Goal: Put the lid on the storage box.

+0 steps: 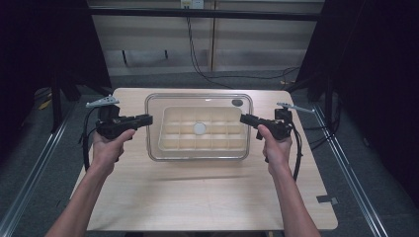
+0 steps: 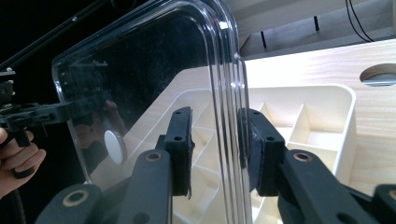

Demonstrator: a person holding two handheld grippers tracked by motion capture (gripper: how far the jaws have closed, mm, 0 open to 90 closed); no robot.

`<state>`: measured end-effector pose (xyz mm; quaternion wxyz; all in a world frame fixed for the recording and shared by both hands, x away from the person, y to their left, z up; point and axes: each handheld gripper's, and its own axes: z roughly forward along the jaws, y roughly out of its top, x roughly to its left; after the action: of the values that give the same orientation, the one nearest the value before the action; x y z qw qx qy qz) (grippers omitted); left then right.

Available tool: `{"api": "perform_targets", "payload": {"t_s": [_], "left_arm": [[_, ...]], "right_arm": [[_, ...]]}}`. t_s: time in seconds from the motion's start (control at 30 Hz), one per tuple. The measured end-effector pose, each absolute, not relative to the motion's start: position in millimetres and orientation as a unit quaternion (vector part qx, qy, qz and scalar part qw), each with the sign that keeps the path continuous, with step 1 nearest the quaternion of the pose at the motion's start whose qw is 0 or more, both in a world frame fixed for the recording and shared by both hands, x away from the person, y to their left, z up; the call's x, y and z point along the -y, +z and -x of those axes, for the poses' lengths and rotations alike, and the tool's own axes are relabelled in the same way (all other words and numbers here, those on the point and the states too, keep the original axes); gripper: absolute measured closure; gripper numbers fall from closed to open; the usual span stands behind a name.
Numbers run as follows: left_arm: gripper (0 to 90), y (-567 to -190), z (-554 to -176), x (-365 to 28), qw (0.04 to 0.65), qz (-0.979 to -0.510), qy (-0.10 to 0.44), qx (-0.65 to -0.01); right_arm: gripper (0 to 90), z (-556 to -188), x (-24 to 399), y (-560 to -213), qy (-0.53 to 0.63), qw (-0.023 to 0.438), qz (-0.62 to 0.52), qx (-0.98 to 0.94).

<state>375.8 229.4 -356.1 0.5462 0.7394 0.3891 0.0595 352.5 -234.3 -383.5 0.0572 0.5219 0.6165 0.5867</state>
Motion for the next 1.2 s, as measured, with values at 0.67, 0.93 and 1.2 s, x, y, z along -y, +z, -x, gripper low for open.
{"api": "perform_targets", "payload": {"t_s": [0.67,0.93,1.2], "left_arm": [[77.4,-357.7,-410.0,-209.0,0.531,-0.744,0.046,-0.402],[76.6,-362.6,-415.3,-209.8,0.519,-0.748,0.048,-0.411],[76.1,-368.1,-420.6,-212.8,0.517,-0.742,0.048,-0.423]], "right_arm": [[65.3,-381.5,251.0,-388.1,0.571,0.049,-0.553,-0.605],[66.0,-391.0,249.9,-391.8,0.568,0.043,-0.559,-0.602],[66.2,-397.2,246.3,-394.5,0.569,0.043,-0.558,-0.603]]}}
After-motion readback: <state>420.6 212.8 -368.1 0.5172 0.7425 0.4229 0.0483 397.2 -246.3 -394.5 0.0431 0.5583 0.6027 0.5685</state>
